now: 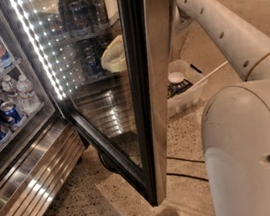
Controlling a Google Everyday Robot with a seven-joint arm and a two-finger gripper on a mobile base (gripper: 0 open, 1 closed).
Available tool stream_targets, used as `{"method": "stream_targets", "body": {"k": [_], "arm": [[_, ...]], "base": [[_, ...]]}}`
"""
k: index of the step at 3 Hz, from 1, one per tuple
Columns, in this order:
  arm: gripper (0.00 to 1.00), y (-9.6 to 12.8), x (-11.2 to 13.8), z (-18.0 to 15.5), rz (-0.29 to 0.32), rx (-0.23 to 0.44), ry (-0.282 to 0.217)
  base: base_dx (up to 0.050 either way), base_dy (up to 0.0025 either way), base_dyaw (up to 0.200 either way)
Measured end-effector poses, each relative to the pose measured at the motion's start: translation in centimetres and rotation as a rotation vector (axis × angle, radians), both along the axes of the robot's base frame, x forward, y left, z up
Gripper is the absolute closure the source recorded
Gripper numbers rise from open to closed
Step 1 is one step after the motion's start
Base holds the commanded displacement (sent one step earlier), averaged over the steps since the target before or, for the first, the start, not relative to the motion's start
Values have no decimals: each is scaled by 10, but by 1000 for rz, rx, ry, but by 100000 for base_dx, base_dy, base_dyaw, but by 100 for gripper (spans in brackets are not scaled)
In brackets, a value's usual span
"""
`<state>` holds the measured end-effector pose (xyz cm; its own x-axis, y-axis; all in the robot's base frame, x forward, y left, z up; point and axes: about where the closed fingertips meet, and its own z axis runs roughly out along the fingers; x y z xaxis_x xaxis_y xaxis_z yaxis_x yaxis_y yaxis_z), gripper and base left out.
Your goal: Close right fridge door
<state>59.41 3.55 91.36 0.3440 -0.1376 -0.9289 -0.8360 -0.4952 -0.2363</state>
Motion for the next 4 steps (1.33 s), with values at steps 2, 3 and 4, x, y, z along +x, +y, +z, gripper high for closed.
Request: {"method": "stream_targets", "body": {"k": [2,3,4], "arm": [[100,12,-7,3,41,-2,-21],[100,12,-7,3,41,-2,-21],[100,12,-7,3,41,-2,-21]], "base": [[0,0,0],[0,0,0],[0,0,0]]}}
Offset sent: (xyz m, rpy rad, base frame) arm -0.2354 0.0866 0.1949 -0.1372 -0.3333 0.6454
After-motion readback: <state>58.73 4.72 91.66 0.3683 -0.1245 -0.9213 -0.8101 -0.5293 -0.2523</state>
